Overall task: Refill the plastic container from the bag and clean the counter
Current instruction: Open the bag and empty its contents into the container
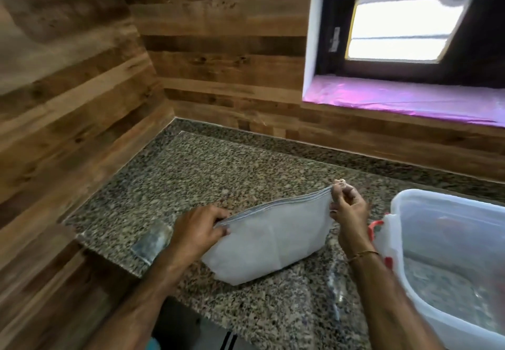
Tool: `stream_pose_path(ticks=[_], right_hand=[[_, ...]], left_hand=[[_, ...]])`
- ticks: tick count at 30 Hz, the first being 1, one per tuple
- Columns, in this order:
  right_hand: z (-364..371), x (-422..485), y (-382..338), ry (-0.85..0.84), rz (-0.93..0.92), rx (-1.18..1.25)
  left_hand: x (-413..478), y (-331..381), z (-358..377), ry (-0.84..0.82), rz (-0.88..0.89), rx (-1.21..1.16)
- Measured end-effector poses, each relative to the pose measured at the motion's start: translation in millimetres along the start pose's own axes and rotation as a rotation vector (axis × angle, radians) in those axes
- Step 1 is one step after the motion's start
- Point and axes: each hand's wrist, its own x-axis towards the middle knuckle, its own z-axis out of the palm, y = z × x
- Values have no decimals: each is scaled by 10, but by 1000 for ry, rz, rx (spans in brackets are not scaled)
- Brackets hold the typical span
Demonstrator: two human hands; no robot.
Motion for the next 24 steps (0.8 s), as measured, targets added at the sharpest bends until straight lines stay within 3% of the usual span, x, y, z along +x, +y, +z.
stream_pose_path(ticks=[5,11,15,20,24], right_hand=[[0,-116,-1,3,-32,-11],[-140,-232,150,-67,15,7],[-232,-281,271,-131,109,-73],[-232,-323,283,-50,86,-107],[-222,-516,195,-118,77,-166]], left_hand=[[-63,-205,12,141,-108,-143],[-335,-647,445,148,-398,-804],[-510,-605,654,207,-446,-1047],[-455,-624,681,284,-479,-1103],[-506,-656,678,346,-460,-1069]])
